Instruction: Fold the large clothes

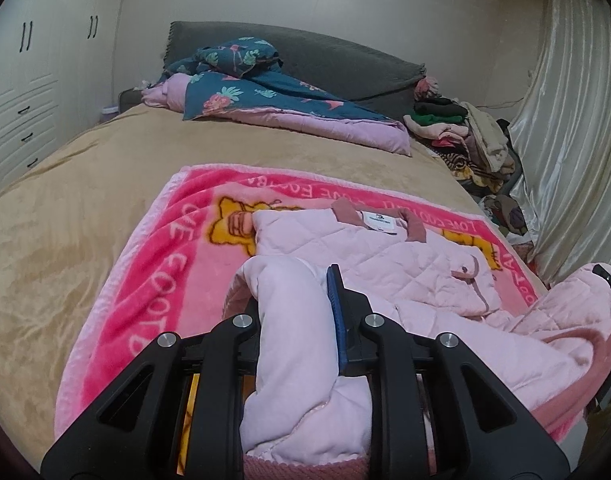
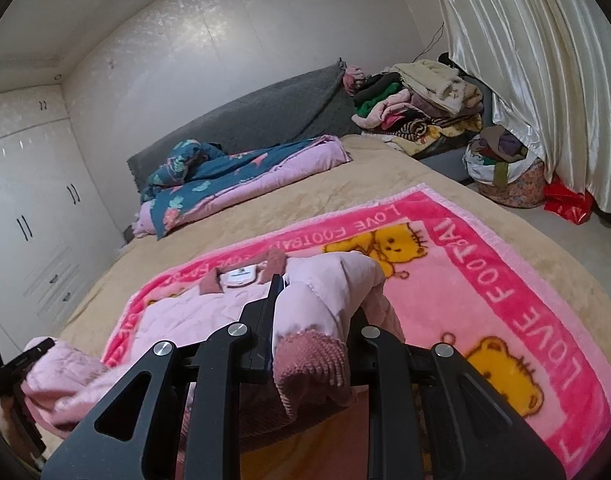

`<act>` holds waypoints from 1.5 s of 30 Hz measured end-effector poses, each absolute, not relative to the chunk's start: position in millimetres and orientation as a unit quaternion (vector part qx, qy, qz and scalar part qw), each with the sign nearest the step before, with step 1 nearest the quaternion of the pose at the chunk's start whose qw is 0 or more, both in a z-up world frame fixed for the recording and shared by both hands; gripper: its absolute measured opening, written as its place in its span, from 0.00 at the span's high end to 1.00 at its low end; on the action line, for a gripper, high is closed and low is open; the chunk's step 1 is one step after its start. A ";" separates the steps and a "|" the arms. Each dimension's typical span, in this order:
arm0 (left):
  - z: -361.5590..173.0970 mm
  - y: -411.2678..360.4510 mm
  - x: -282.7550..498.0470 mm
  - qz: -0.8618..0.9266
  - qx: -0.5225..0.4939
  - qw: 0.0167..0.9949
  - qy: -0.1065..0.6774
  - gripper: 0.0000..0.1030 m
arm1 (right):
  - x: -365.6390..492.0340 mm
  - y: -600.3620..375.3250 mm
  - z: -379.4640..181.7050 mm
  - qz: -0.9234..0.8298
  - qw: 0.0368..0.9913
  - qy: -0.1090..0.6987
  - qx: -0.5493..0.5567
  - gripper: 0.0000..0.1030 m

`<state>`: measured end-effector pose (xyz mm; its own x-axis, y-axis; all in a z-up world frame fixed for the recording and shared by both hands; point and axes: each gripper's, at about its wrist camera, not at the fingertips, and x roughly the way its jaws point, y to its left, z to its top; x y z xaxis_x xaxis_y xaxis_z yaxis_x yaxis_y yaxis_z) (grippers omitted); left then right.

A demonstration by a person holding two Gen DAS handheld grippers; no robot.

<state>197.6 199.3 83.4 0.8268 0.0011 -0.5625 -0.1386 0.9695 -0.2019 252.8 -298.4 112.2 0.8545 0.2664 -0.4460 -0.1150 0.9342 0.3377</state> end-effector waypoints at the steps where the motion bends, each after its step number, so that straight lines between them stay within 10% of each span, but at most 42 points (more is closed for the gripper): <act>1: 82.3 199.3 199.8 0.038 -0.118 0.948 0.293 0.87 | 255.7 -297.6 110.3 0.099 0.951 0.252 0.150 0.81; 36: 46.4 198.7 233.4 0.060 -0.131 0.947 0.289 0.76 | 344.4 -273.5 47.4 0.057 0.946 0.293 0.127 0.81; 42: 56.5 197.7 226.7 0.037 -0.155 0.949 0.271 0.64 | 353.1 -273.3 42.9 0.063 0.942 0.301 0.134 0.80; 45: 63.2 195.2 221.7 0.012 -0.172 0.951 0.257 0.39 | 356.2 -274.9 42.0 0.060 0.942 0.302 0.137 0.80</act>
<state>221.7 195.2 63.2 0.8676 -0.0656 -0.4928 -0.1111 0.9406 -0.3209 356.2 -274.9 42.0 0.8104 0.1947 -0.5526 -0.0298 0.9556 0.2931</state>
